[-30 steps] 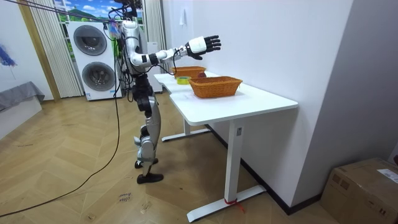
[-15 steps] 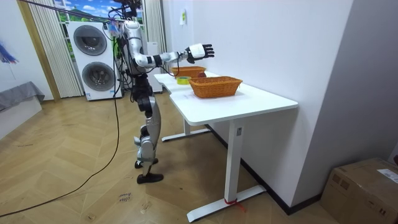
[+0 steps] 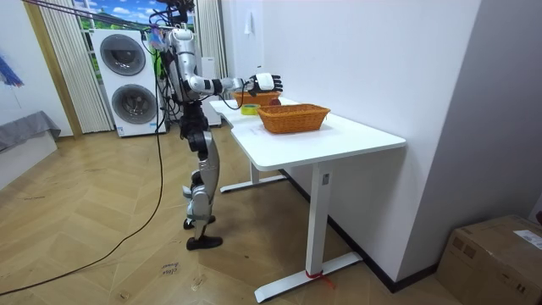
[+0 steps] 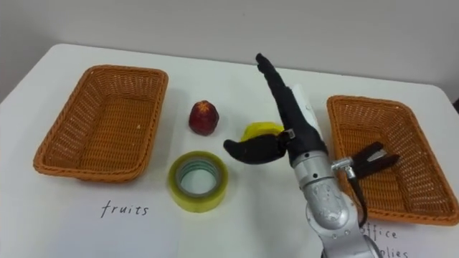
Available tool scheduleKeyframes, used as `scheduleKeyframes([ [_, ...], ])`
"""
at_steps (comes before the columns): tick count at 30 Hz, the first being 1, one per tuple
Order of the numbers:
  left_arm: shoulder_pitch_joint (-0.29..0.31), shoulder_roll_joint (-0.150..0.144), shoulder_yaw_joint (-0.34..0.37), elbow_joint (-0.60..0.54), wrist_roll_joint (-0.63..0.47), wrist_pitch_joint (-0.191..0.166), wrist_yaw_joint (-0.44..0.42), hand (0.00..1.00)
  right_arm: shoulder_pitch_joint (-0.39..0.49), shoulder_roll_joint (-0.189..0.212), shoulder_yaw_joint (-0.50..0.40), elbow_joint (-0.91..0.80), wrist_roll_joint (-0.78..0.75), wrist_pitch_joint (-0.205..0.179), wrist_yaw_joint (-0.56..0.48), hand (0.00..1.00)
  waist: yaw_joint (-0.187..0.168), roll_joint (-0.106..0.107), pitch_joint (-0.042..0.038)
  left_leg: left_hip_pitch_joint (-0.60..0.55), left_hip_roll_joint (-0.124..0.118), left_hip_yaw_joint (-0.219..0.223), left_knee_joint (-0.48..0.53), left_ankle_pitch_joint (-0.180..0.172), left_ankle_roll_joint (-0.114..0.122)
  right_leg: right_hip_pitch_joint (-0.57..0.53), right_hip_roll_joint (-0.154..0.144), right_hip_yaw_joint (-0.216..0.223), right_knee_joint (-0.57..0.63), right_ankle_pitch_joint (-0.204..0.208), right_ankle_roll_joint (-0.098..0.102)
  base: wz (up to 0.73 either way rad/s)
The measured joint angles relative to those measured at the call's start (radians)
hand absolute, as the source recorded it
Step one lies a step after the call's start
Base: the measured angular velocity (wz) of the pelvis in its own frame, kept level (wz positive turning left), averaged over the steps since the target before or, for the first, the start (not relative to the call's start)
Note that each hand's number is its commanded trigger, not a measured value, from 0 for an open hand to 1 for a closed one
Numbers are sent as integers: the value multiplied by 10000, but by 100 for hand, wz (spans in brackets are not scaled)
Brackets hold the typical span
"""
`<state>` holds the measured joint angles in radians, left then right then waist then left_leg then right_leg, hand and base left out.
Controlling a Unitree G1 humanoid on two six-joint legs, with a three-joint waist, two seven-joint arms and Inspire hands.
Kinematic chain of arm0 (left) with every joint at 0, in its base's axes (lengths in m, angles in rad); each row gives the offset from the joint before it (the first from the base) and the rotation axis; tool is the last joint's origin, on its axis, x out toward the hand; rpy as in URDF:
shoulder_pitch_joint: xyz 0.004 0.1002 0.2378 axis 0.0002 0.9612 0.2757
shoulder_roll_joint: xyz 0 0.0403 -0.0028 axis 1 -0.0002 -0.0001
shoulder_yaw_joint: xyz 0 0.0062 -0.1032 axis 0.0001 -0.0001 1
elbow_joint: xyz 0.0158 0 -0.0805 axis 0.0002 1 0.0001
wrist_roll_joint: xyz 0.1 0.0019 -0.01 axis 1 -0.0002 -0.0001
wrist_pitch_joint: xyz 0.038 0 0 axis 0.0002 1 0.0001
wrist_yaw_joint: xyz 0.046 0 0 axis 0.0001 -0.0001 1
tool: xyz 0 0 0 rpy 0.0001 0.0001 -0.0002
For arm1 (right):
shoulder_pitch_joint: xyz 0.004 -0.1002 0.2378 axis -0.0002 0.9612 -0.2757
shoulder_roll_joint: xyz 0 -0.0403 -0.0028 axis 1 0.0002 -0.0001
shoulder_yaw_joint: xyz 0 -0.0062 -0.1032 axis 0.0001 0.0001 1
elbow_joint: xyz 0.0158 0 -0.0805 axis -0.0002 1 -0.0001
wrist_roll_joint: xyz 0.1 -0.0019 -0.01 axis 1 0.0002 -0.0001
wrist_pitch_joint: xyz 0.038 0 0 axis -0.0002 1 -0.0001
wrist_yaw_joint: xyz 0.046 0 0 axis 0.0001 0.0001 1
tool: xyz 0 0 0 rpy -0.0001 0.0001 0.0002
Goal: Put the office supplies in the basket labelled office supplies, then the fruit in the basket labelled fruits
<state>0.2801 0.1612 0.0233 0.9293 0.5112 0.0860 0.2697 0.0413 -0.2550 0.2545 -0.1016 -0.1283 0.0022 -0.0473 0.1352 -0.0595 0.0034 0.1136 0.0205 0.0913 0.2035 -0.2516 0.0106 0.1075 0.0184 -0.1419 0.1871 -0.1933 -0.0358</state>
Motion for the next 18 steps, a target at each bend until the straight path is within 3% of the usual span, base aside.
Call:
scheduleKeyframes([
  [12, -68, 21, -85, -31, 2, 18, 71, 0, -14, 214, 412, 401, 10, 9, 410, 0, 106, -81, -58, 8, 0, -12, 14, 1, 0, 18, -13, -58, 6, 2, -3, 1],
  [18, -88, 44, -95, -26, -1, 25, 70, 0, -16, 314, 722, 589, 6, 99, 608, 0, 106, -156, -36, 13, -5, -53, 21, 3, 2, 31, -25, -72, -3, 3, -2, 0],
])
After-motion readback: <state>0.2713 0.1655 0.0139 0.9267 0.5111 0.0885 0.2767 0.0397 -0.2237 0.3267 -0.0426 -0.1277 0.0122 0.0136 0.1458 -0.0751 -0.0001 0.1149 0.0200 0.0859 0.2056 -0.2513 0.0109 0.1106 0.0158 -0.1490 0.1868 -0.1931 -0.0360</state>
